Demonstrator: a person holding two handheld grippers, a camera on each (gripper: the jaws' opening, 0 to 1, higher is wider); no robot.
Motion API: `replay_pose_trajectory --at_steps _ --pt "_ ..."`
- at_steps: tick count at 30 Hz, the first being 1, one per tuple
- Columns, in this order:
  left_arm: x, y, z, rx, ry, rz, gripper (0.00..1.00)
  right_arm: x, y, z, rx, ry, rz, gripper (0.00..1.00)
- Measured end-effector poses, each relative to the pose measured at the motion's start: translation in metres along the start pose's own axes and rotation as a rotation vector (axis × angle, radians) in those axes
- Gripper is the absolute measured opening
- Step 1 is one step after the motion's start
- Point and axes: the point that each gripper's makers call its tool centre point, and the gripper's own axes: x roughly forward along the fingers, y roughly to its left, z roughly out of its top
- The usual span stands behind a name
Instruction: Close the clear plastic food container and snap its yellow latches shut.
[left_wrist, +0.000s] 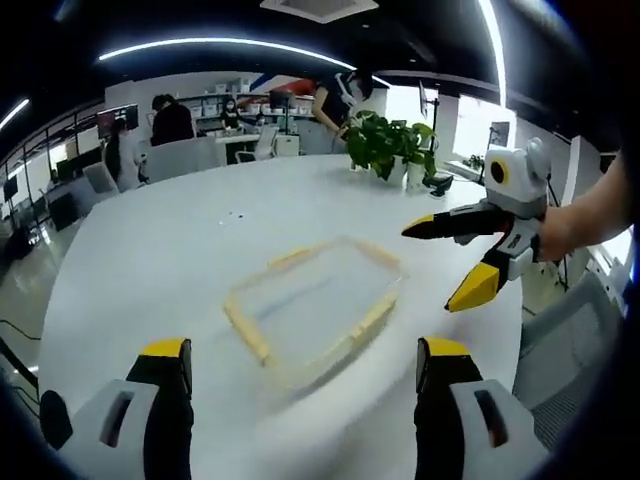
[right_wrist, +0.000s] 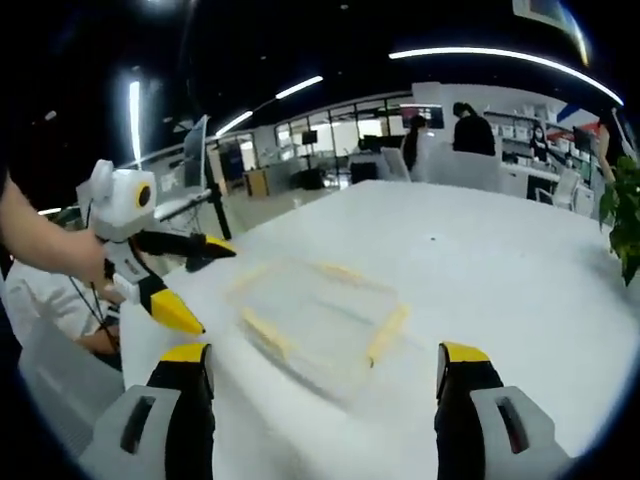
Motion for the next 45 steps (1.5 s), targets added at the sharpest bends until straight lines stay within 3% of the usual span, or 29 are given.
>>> replay_pose_trajectory --at_steps 11,14,19,30,45 --pt "-0.014 -0.010 0.000 -0.054 -0.035 0.011 0.93 -0.012 0.006 0.001 0.033 -0.018 -0.015 0.93" --pt "-0.017 -0.009 -0.001 -0.066 -0.038 0.014 0.92 -0.019 0.007 0.004 0.086 -0.040 -0.030 0.93" --pt "-0.023 -0.008 -0.005 -0.078 -0.039 0.021 0.92 -0.024 0.005 -0.004 0.098 -0.027 -0.047 0.92" --pt "-0.037 -0.012 -0.005 -0.107 -0.034 0.023 0.91 -0.034 0.008 0.006 0.095 -0.048 -0.064 0.92" --pt "-0.053 -0.021 -0.015 -0.110 -0.026 0.019 0.90 -0.047 0.015 0.002 0.074 -0.055 -0.066 0.91"
